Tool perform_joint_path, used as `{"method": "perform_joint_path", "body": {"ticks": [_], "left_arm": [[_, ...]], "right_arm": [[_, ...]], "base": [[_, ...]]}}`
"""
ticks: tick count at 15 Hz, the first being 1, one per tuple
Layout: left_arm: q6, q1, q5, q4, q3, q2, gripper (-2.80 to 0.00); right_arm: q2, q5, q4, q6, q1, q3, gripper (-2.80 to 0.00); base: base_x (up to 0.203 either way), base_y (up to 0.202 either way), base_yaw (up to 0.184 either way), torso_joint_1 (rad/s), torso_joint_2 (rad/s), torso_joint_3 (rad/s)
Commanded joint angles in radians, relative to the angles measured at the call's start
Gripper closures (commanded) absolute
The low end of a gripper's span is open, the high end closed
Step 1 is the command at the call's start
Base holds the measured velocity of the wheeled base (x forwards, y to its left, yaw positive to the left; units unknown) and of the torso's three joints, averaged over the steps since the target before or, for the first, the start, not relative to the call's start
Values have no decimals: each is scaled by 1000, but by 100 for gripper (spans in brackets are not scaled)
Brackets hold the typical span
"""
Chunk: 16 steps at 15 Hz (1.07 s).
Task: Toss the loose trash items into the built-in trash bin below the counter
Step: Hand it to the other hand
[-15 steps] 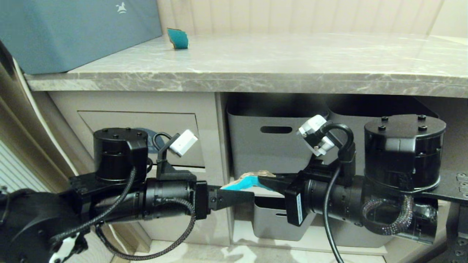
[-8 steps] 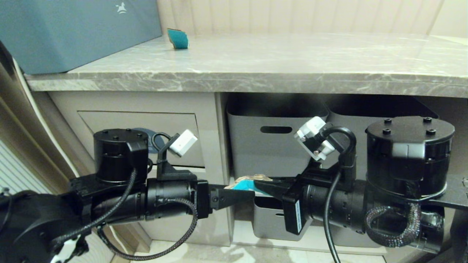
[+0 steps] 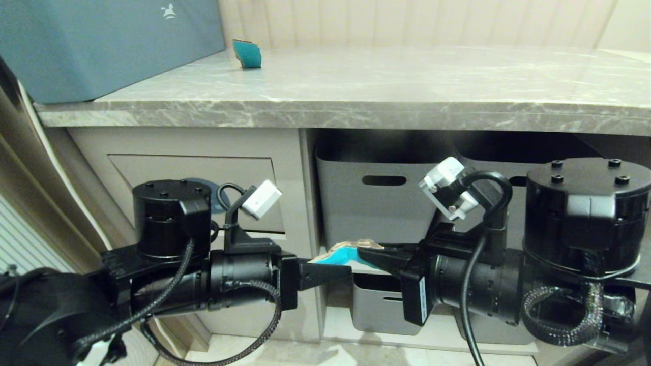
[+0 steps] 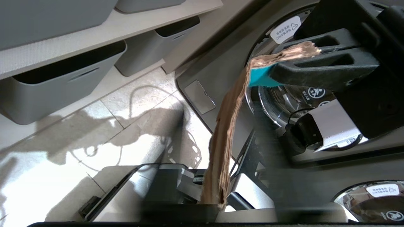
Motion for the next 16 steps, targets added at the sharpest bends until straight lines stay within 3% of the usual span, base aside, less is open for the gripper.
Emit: {"method": "perform_joint_path", "body": {"ticks": [1,5,6,11,16], "left_arm": [[-3,-4,-1,-2,2,-4,0],[-1,-2,2,-2,0,-12,0],[-1,-2,3,-3,0,-13,0],[2,-2,40,-2,3,-12,0],[-1,13,140,0,8,-31,0]], "right_arm": [[-7,-2,-3,-1,1,2,0],[-12,-10,-3,-4,2,2,0],[-16,-10,-1,-3,1,3,-280],[-66,-26,-3,4,-2,52,-280],[-166,-155,29,7,-67,75,-280]], "base": [[0,0,0,0,0,0],[0,0,0,0,0,0],[0,0,0,0,0,0],[0,0,0,0,0,0],[0,0,0,0,0,0]]}}
